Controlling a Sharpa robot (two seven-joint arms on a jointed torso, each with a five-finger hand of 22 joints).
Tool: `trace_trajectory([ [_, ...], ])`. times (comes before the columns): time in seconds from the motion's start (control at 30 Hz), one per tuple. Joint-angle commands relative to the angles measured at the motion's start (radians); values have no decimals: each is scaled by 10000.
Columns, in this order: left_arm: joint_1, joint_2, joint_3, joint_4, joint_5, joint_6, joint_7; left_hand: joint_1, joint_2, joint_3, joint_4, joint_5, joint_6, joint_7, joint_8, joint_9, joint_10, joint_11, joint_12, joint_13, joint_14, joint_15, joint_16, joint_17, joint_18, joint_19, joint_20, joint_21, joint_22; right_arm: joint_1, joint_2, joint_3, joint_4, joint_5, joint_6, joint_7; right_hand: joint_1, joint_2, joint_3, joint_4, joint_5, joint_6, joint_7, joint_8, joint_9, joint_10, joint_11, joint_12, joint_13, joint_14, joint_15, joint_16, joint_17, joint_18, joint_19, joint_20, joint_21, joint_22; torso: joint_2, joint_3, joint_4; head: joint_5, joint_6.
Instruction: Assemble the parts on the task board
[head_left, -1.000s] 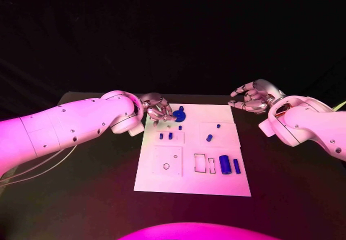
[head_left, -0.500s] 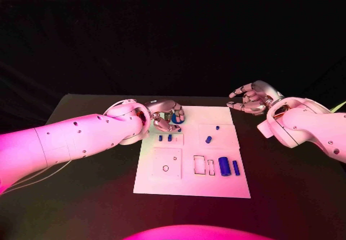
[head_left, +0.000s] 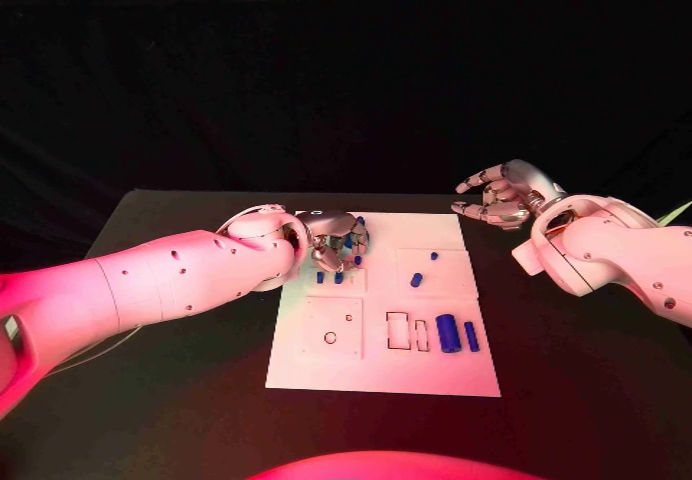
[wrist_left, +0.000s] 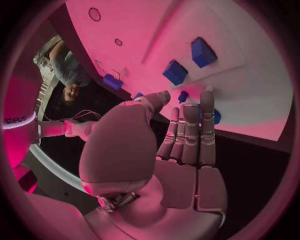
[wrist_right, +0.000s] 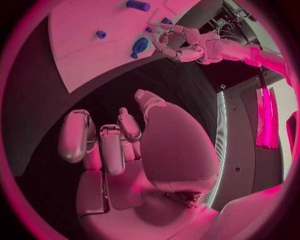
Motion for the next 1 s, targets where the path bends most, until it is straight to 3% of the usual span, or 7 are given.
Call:
trace_trajectory([
  [0.03, -4, 103, 3, -93, -61, -16, -34, -47, -73, 73, -172, -33, 130, 33, -231, -142, 99, 53, -114, -132, 105, 4, 261, 46, 121, -140, -42, -43, -33, -7, 13, 1, 3, -5, -13, 46, -74, -275, 380, 120, 144, -25, -5, 220, -78, -364, -21, -81, -49, 445, -74, -124, 681, 150, -114, 2, -82, 450, -11, -2, 4, -7, 1],
  [0.27, -6, 236, 3, -224, -93, -187, -114, 9, -19, 139, -227, -21, 183, 64, -407, -346, 159, 60, -208, -274, 169, 3, 418, 69, 121, -111, -50, 25, 14, -7, 21, 0, 5, -5, 4, 36, -76, -269, 395, 122, 149, -26, -5, 223, -79, -351, -22, -72, -42, 450, -75, -120, 697, 147, -108, 1, -79, 451, -2, 3, 6, -20, -1],
  [0.63, -3, 385, 4, -412, -203, 328, -563, 120, 169, 348, -355, -40, 596, -3, -564, -633, 373, 44, -315, -500, 450, -23, 813, 314, 121, -73, -71, 231, 156, -7, 33, -1, -4, -5, 24, 26, -76, -269, 395, 122, 149, -26, -5, 223, -79, -351, -22, -72, -42, 450, -75, -120, 697, 147, -108, 1, -79, 451, -10, 0, 15, -14, -44],
  [1.0, -4, 577, 3, -613, -253, 359, -694, 112, 212, 460, -456, -47, 889, -47, -718, -830, 602, -1, -384, -651, 738, -52, 1175, 554, 126, -28, -107, 457, 308, -7, 39, -1, 5, -7, 34, 23, -76, -269, 395, 122, 149, -26, -5, 223, -79, -351, -22, -72, -42, 450, -75, -120, 697, 147, -108, 1, -79, 451, -9, -1, -3, -17, -49],
])
